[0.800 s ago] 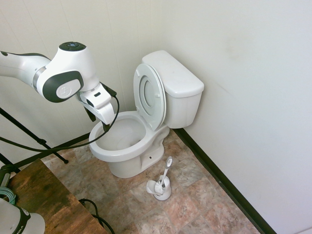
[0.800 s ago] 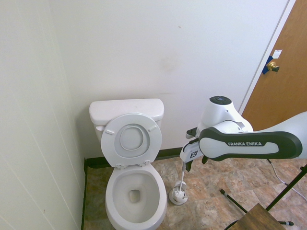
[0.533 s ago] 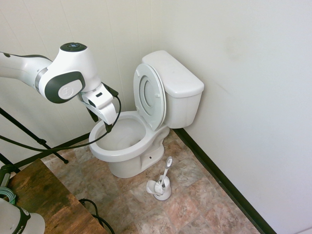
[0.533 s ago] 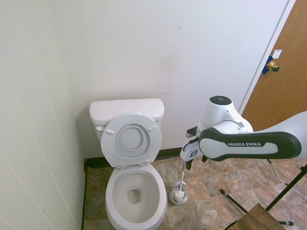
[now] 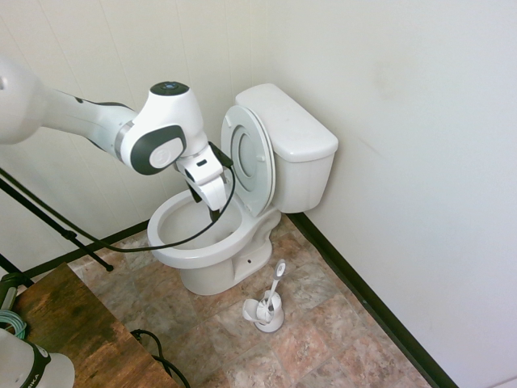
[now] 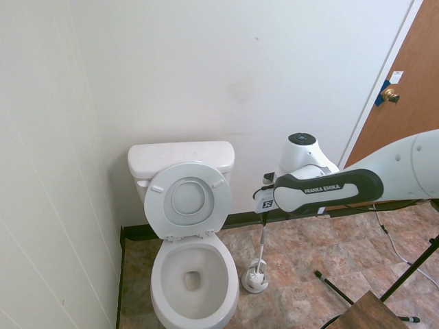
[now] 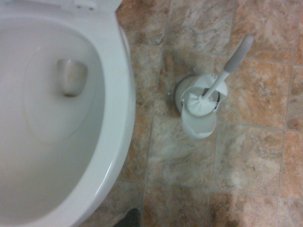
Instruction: Clean the toilet
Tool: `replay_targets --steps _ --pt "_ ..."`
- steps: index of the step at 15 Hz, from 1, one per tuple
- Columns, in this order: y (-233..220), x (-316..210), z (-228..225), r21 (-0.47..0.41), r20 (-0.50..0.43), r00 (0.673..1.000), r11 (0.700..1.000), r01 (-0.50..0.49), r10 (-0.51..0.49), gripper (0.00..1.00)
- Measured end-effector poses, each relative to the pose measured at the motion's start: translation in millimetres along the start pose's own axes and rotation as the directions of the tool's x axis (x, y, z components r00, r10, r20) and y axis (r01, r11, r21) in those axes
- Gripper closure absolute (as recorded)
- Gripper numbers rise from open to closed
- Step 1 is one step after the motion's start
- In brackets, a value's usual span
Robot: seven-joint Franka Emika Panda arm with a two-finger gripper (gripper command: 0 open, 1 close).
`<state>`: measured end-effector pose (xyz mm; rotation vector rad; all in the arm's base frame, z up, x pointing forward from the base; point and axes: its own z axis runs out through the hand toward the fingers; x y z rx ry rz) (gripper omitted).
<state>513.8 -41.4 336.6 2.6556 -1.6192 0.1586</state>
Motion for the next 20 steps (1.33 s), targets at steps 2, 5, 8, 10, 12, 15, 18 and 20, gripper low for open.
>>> replay_targets --steps 2,5,8,10,12,15,18,20 --pt "-10.1 24.1 23.1 -0.027 -0.018 0.998 0.997 -0.067 0.067 0.0" --pt "-23.6 52.3 68.0 -0.069 -0.023 0.991 0.989 -0.132 0.13 0.0" --pt "-33.7 76.6 104.2 -0.094 -0.012 0.984 0.979 -0.181 0.18 0.0" --pt "-42.5 92.4 115.2 -0.086 -0.01 0.978 0.974 -0.21 0.21 0.0" --pt "-47.4 94.0 119.4 -0.087 -0.005 0.975 0.971 -0.222 0.223 0.0" --pt "-54.8 103.6 143.7 -0.099 0.0 0.964 0.96 -0.263 0.264 0.0" --pt "-60.5 117.7 181.8 -0.123 -0.007 0.95 0.943 -0.31 0.312 0.0" --pt "-65.0 124.5 212.5 -0.146 0.0 0.943 0.933 -0.329 0.333 0.0"
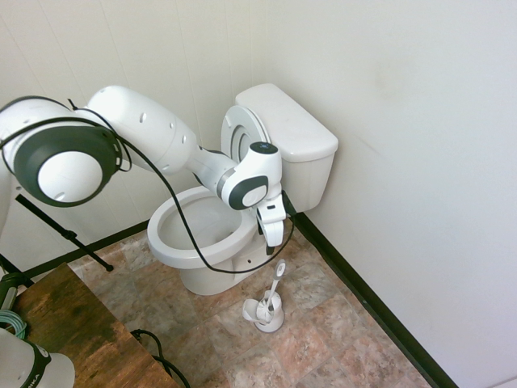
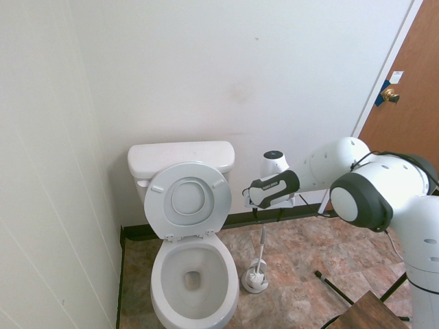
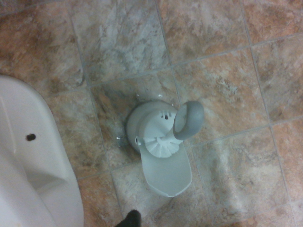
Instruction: Clean the toilet
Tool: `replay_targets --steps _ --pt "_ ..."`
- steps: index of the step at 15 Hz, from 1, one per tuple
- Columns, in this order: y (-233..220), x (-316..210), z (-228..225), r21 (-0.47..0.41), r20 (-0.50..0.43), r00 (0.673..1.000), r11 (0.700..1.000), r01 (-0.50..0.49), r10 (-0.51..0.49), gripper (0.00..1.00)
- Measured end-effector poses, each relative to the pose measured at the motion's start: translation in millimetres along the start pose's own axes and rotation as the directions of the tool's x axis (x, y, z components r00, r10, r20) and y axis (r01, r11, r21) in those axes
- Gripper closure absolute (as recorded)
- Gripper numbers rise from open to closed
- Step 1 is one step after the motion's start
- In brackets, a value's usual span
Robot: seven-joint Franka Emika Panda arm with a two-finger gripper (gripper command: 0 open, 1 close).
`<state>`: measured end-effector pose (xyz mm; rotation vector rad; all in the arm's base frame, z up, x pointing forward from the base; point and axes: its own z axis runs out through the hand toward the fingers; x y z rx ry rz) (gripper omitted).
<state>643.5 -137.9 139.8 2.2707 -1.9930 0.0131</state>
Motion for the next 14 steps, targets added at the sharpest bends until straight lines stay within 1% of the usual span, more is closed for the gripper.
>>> replay_targets --steps 5,9,14 --pt "-24.9 12.0 57.1 -0.055 0.022 0.999 0.998 -0.039 0.041 0.0" --pt "-41.7 27.2 85.0 -0.074 0.035 0.997 0.995 -0.066 0.069 0.0" --pt "-54.1 35.7 113.8 -0.099 0.048 0.996 0.992 -0.076 0.081 0.0"
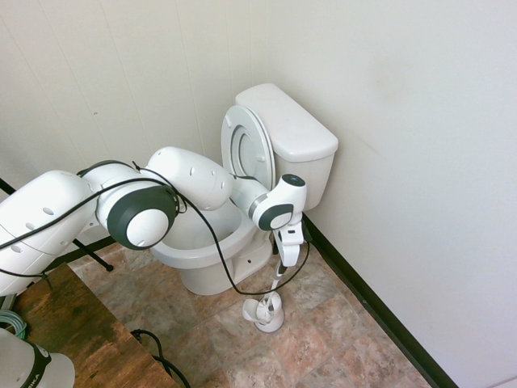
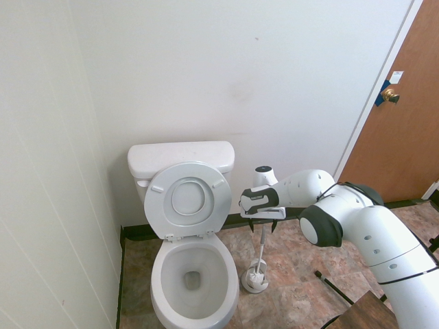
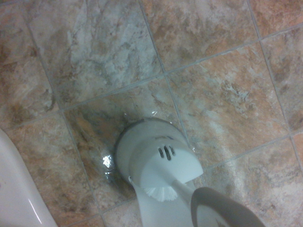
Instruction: Clean the toilet
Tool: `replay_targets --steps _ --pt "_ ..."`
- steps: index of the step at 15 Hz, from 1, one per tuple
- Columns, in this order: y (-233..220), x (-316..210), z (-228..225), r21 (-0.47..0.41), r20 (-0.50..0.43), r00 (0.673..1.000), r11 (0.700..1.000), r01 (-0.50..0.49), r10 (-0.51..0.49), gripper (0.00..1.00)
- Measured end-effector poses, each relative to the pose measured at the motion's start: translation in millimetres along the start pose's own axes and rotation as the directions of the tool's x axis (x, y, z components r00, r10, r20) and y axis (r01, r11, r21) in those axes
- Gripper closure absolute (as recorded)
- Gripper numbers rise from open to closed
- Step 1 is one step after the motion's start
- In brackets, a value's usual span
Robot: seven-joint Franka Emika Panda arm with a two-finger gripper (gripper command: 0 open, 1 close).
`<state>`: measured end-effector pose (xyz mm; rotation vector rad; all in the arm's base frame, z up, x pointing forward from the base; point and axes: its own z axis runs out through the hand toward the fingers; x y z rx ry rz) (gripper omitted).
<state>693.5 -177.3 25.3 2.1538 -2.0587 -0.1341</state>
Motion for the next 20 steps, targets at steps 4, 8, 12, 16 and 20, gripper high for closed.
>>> replay_targets --steps 4,8,12,16,20 --pt "-2.0 4.0 17.7 -0.019 0.007 1.0 1.0 -0.005 0.005 0.0" --pt "-1.8 5.9 23.7 -0.027 0.014 1.0 1.0 -0.007 0.007 1.0" --pt "-2.4 3.1 24.5 -0.027 0.023 1.0 1.0 -0.006 0.007 1.0" --pt "-2.2 4.2 24.9 -0.027 0.026 1.0 1.0 -0.009 0.009 1.0" --pt "-2.8 6.4 23.1 -0.023 0.025 1.0 1.0 -0.012 0.012 1.0"
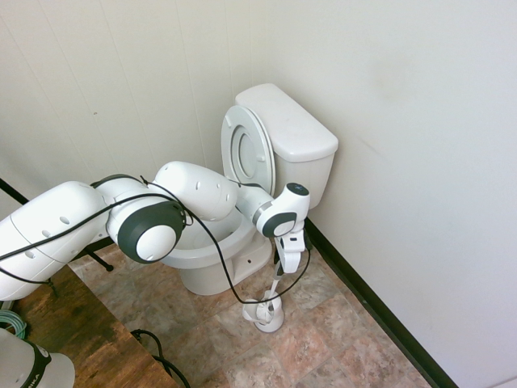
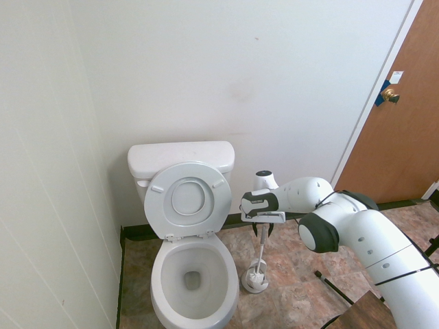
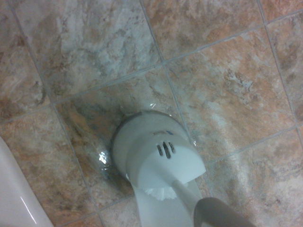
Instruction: Clean the toilet
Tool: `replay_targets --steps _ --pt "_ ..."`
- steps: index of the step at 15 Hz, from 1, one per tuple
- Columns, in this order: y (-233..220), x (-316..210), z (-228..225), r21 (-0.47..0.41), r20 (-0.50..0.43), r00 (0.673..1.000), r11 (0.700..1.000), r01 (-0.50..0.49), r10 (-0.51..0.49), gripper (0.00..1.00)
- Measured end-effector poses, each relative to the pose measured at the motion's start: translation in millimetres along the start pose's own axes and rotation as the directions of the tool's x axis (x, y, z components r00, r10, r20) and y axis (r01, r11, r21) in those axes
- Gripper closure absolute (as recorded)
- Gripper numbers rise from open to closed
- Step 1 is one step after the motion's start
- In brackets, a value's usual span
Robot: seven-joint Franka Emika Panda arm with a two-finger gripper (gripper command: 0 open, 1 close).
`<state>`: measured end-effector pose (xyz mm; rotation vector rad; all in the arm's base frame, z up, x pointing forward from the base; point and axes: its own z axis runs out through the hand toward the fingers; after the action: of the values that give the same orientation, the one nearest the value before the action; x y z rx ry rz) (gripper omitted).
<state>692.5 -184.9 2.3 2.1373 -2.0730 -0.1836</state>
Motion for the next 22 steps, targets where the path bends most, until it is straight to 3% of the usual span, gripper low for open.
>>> replay_targets --steps 12,22 --pt "3.4 4.8 0.9 0.016 0.004 1.0 1.0 0.019 -0.019 1.0" --pt "57.9 -23.6 -10.1 0.112 -0.015 0.998 0.992 0.058 -0.056 1.0"
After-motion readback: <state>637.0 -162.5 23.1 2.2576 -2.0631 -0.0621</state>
